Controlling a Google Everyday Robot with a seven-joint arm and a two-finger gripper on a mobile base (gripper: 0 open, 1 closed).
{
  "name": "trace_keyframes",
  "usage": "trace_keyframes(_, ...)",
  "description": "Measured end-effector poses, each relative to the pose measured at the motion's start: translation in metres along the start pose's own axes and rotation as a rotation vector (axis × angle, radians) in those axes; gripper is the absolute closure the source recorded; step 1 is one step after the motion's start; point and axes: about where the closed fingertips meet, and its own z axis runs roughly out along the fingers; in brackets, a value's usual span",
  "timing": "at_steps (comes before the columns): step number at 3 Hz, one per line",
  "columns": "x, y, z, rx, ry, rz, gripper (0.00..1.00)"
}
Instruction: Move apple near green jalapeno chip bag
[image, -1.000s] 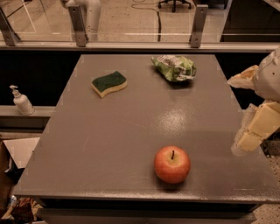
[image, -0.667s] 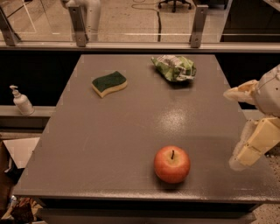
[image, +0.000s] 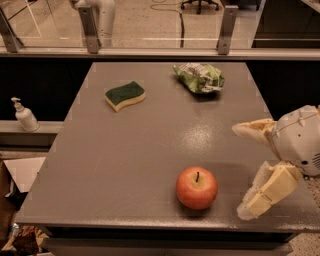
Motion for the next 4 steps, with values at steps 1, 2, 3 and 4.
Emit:
trace_keyframes(1, -0.016, 0.014, 0.027, -0.024, -0.103, -0.023, 0.0)
trace_keyframes(2, -0.031, 0.025, 0.055, -0.042, -0.164, -0.055, 0.0)
trace_keyframes(3, -0.038, 0.029, 0.082, -0.058, -0.197, -0.091, 0.0)
trace_keyframes(4, -0.024, 0.024, 0.105, -0.072, -0.198, -0.089, 0.17)
